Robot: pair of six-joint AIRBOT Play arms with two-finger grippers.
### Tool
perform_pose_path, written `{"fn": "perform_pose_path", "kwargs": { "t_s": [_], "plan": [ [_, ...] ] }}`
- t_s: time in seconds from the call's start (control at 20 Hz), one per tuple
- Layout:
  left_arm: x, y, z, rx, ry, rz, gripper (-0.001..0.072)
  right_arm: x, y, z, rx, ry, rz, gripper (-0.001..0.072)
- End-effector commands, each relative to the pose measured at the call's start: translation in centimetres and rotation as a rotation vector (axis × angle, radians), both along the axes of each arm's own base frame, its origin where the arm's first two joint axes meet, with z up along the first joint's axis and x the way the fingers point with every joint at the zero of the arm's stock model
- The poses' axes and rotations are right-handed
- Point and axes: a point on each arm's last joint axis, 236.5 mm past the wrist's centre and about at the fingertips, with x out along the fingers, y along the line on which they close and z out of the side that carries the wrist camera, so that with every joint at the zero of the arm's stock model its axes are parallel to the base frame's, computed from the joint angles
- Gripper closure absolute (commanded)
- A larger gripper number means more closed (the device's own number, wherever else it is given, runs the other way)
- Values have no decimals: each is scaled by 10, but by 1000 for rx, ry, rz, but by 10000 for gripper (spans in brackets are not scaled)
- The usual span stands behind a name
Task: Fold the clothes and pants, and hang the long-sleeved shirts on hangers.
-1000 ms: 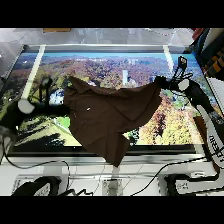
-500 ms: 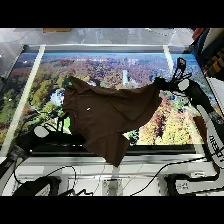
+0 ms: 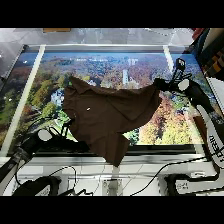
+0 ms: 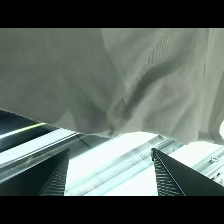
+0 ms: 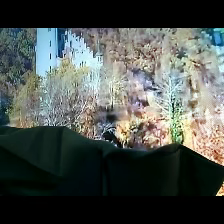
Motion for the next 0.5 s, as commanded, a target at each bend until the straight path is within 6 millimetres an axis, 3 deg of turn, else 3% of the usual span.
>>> {"fn": "perform_pose_path", "kwargs": {
  "t_s": [0.0, 0.25, 0.35, 0.45],
  "plan": [
    [22, 4, -3, 21, -80, 50, 136, 0, 1, -1, 0, 3, 2, 701],
    [17, -2, -23, -2, -22, 20, 138, 0, 1, 0, 2, 1, 1, 700],
    [25, -22, -13, -107, -56, 18, 300, 0, 1, 0, 2, 1, 1, 700],
    [37, -37, 2, -189, -127, 9, 368, 0, 1, 0, 1, 1, 2, 700]
  ]
}}
